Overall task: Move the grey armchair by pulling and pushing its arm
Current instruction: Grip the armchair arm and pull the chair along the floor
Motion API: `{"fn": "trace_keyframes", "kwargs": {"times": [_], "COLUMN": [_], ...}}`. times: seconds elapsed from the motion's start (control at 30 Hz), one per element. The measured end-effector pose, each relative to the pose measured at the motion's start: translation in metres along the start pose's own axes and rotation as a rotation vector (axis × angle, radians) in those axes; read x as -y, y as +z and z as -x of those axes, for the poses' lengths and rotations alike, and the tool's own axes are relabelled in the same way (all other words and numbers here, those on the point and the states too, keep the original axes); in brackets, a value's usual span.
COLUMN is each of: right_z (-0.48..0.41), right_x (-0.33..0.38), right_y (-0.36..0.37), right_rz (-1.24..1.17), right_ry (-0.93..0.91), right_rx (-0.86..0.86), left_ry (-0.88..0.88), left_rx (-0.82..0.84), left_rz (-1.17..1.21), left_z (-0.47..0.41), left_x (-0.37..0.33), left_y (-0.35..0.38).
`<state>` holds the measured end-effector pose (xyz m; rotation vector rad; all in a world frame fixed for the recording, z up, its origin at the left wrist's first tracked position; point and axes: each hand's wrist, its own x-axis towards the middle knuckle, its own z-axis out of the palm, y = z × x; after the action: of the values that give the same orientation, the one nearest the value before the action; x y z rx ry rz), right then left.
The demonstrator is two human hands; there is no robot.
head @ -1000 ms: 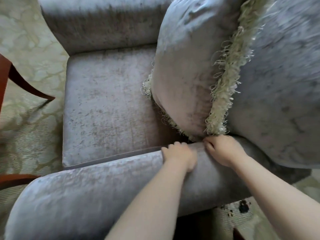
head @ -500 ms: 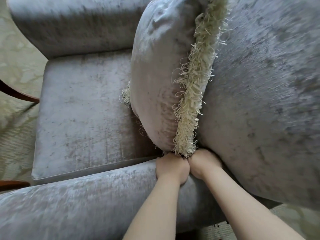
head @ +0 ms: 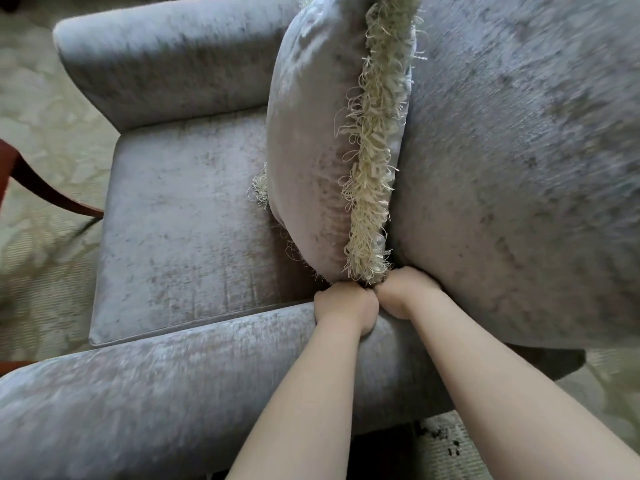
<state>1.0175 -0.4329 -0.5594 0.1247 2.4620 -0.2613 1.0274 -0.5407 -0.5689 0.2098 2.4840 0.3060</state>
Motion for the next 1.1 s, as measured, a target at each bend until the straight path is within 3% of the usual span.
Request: {"fn": "trace_keyframes", "kwargs": {"times": [0.23,0.43,0.63,0.93,1.1], "right_z": [0.018,0.033,0.028,0.030,0.031], "right_x": [0.004,0.008,0.009,0.007,0.004], "right_y": [0.015,0.021,0.022,0.022,0.023], "right_rz": [-0.027,-0.032,-0.023,0.061,0.141], "right_ry": [0.086,0.047,0.045,0.037,0.043], "right_rx": [-0.043,0.018,-0.031,-0.039,-0.007], "left_ry": [0.038,0.070,0.080,-0.122,-0.125], "left_rx": [0.022,0.029,-0.032,-0.024,-0.016], "left_rz": [-0.044,-0.096,-0.098,-0.069,-0.024], "left_z": [0.011,0.027,0.022,0.031,0.045], "left_x": [0.007,0.010,0.013,0.007,0.027], "left_y": [0.008,0.015,0.017,0.015,0.010]}}
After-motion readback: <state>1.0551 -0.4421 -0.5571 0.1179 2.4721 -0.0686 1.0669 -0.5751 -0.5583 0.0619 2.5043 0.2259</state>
